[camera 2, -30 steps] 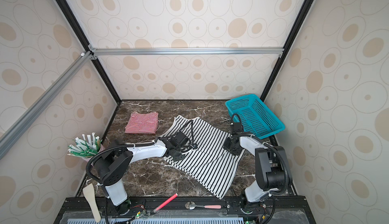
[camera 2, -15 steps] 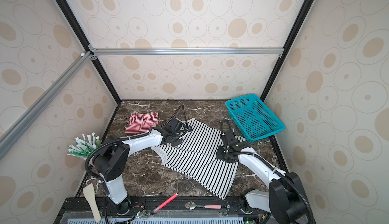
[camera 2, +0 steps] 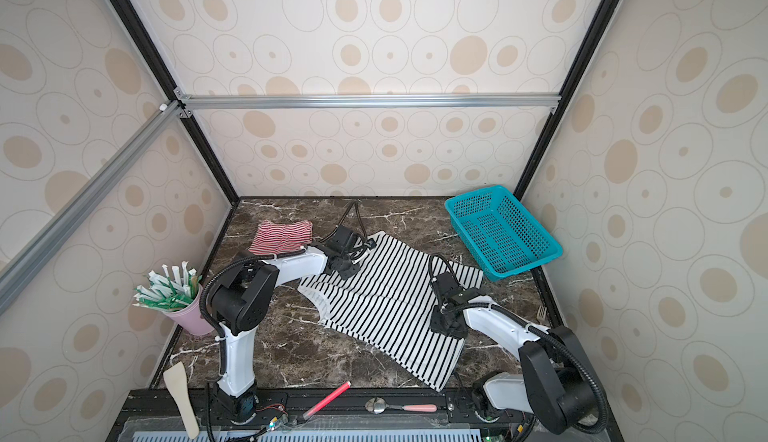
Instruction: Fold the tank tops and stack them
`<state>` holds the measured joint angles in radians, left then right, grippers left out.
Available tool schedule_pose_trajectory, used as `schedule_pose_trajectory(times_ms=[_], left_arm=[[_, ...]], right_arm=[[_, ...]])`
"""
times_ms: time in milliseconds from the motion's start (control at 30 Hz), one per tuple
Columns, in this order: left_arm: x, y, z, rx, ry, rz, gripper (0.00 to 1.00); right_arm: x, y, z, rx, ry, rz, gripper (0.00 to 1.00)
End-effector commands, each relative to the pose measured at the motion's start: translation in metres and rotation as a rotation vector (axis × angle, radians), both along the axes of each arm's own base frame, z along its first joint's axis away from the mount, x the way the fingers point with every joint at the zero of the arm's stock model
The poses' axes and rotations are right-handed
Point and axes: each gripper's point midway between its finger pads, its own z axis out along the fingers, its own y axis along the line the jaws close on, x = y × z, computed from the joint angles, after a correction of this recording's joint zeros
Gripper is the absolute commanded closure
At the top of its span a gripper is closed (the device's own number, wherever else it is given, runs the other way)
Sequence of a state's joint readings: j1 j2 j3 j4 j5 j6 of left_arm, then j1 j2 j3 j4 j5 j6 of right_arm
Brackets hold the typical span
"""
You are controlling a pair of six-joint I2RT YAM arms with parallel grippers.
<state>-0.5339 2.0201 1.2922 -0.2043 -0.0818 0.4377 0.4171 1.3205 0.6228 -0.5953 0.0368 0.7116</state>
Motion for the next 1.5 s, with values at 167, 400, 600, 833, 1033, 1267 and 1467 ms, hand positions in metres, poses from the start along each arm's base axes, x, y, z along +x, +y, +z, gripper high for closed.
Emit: schedule_pose_trajectory(times_ms=[167, 400, 600, 833, 1033, 1267, 1467], left_arm=[[-0.053, 0.049, -0.021, 0.066, 0.127, 0.044, 0.74], [-0.063, 0.054, -0.022, 0.058, 0.142, 0.069, 0.74], [-0.056, 0.050, -0.024, 0.061, 0.156, 0.079, 0.74], [-0.059, 0.033, 0.005, -0.027, 0.138, 0.047, 0.72], [-0.079, 0.023, 0.045, -0.065, 0.052, -0.012, 0.67], [-0.133, 0.010, 0.052, -0.053, 0.028, -0.167, 0.62], [-0.165, 0.004, 0.042, -0.048, 0.041, -0.251, 0.61]], right_arm=[[0.053, -0.004, 0.001, -0.059, -0.004, -0.006, 0.56], [0.092, -0.007, -0.003, -0.037, -0.009, -0.028, 0.56], [0.116, -0.017, 0.004, -0.043, -0.017, -0.041, 0.56], [0.098, -0.014, 0.033, 0.029, -0.096, -0.033, 0.54], [0.045, -0.015, 0.057, 0.057, -0.116, -0.009, 0.48], [-0.036, -0.045, 0.039, -0.024, -0.047, -0.128, 0.47], [-0.063, -0.050, 0.021, -0.049, -0.005, -0.209, 0.48]])
